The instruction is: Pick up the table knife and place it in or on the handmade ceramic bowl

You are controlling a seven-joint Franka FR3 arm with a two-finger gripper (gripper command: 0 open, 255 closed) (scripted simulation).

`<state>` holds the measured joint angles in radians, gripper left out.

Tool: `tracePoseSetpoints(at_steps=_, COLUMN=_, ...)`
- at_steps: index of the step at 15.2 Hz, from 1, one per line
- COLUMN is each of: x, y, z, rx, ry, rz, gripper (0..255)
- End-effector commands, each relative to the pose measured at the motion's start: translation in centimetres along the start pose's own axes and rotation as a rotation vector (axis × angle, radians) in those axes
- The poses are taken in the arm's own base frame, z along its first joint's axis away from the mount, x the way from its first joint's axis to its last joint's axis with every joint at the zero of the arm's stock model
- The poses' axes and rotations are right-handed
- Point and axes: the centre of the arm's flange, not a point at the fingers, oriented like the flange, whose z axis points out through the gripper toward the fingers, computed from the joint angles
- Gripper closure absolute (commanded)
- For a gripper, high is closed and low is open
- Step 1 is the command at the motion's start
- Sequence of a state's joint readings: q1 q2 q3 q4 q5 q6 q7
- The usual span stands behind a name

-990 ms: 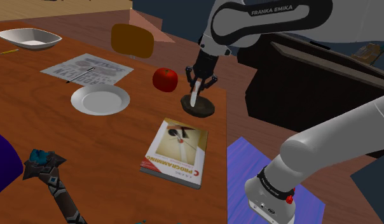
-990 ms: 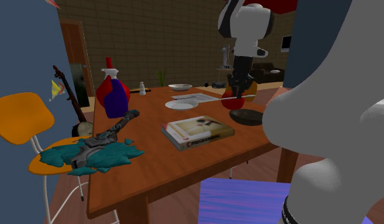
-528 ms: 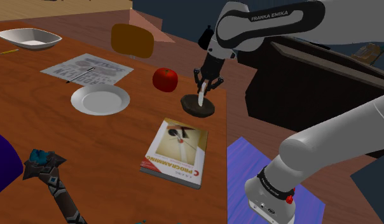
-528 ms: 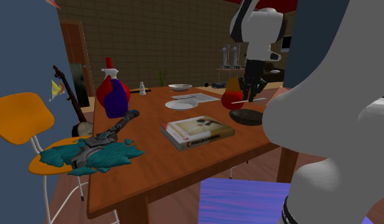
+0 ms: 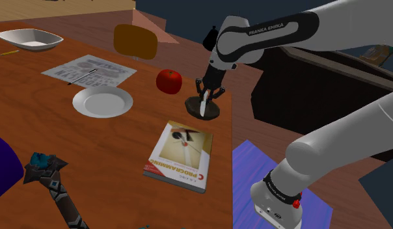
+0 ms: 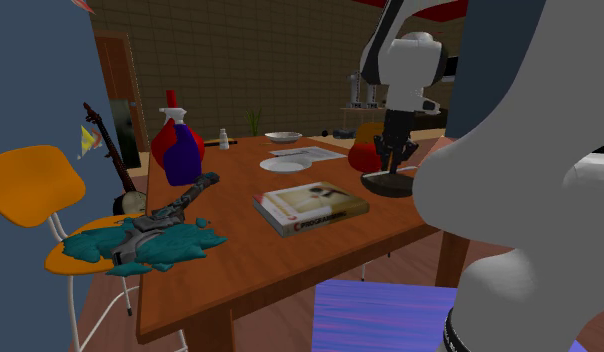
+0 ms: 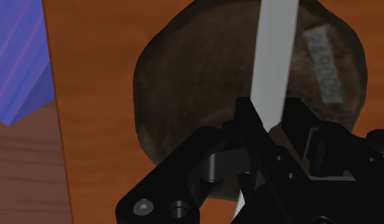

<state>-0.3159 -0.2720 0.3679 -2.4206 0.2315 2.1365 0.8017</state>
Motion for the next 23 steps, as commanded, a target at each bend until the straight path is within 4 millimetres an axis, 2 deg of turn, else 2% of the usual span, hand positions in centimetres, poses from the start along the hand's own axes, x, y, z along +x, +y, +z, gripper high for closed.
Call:
tracePoseSetpoints(at_steps=1, x=0.1, y=0.1, z=1.1, rx=0.000, ry=0.000, rz=0.000, gripper=255)
tracePoseSetpoints(at_steps=2, x=0.2, y=0.2, z=1.9, rx=0.000, ry=0.000, rz=0.000, gripper=255)
tracePoseSetpoints(at_steps=10, x=0.2, y=0.2, z=1.9, rx=0.000, ry=0.000, rz=0.000, gripper=255)
tracePoseSetpoints(at_steps=11, x=0.2, y=0.2, z=1.9, rx=0.000, ry=0.000, rz=0.000, gripper=0)
tracePoseSetpoints(at_steps=16, x=0.2, y=0.2, z=1.9, rx=0.000, ry=0.000, rz=0.000, gripper=0)
tracePoseSetpoints(at_steps=20, x=0.2, y=0.2, z=-3.1, rx=0.000, ry=0.000, rz=0.000, gripper=0)
tracePoseSetpoints(at_steps=23, x=0.2, y=0.2, z=-3.1, rx=0.000, ry=0.000, rz=0.000, gripper=0)
